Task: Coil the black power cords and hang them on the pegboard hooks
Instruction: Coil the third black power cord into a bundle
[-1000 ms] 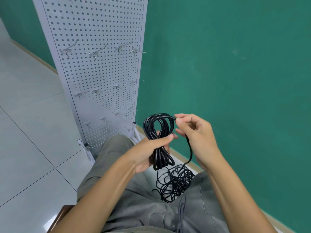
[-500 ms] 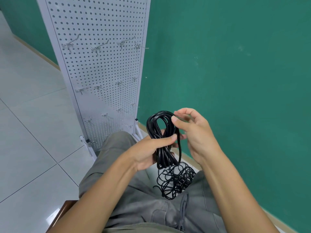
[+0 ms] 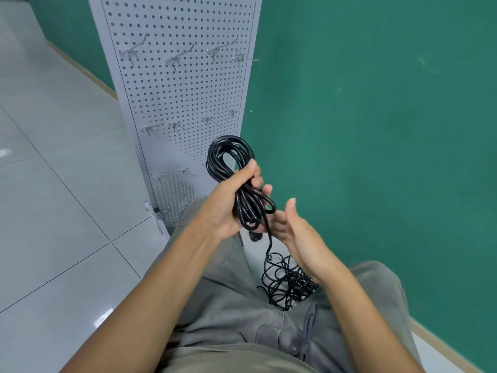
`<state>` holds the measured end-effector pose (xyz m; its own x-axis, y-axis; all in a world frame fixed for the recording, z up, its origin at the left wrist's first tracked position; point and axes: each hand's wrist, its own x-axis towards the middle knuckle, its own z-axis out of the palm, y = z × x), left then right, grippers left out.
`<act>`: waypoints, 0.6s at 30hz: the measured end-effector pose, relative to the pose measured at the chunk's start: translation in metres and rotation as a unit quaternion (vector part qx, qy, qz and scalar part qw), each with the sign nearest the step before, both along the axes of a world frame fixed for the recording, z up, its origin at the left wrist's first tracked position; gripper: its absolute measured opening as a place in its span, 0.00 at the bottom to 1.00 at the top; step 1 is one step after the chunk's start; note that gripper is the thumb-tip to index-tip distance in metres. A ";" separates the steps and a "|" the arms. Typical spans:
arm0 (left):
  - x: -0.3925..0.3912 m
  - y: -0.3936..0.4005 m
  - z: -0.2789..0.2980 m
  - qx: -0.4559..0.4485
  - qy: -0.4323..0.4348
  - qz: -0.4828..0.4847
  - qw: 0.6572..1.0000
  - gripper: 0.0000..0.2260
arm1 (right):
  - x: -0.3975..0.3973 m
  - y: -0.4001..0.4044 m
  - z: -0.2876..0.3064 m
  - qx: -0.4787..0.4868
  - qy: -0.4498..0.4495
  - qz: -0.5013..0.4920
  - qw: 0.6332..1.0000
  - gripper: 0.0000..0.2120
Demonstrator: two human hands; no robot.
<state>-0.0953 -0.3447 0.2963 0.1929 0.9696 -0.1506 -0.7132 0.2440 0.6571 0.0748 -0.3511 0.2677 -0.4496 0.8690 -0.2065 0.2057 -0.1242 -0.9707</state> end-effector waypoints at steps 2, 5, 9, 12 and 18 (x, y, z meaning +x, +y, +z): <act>-0.009 0.002 0.004 -0.012 -0.012 0.053 0.998 0.11 | 0.000 -0.002 -0.011 0.001 -0.041 0.025 0.999 0.37; -0.021 0.007 0.006 -0.027 -0.032 0.130 0.991 0.12 | 0.000 -0.005 -0.014 0.010 -0.081 0.030 0.996 0.29; -0.038 0.014 -0.001 -0.052 -0.018 0.209 0.976 0.11 | 0.008 -0.003 -0.022 0.060 -0.123 0.007 0.991 0.06; -0.047 0.016 -0.013 -0.069 0.059 0.252 0.963 0.11 | 0.011 -0.005 -0.014 0.103 -0.106 -0.055 0.988 0.07; -0.033 0.015 -0.025 -0.026 0.291 0.267 0.918 0.09 | 0.006 -0.004 0.032 0.213 -0.080 0.013 0.974 0.15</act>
<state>-0.1283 -0.3293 0.2713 -0.4366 0.8908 -0.1260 -0.2718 0.0028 0.9623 0.0804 -0.3556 0.2997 -0.4649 0.8795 0.1012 0.3561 0.2905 -0.8881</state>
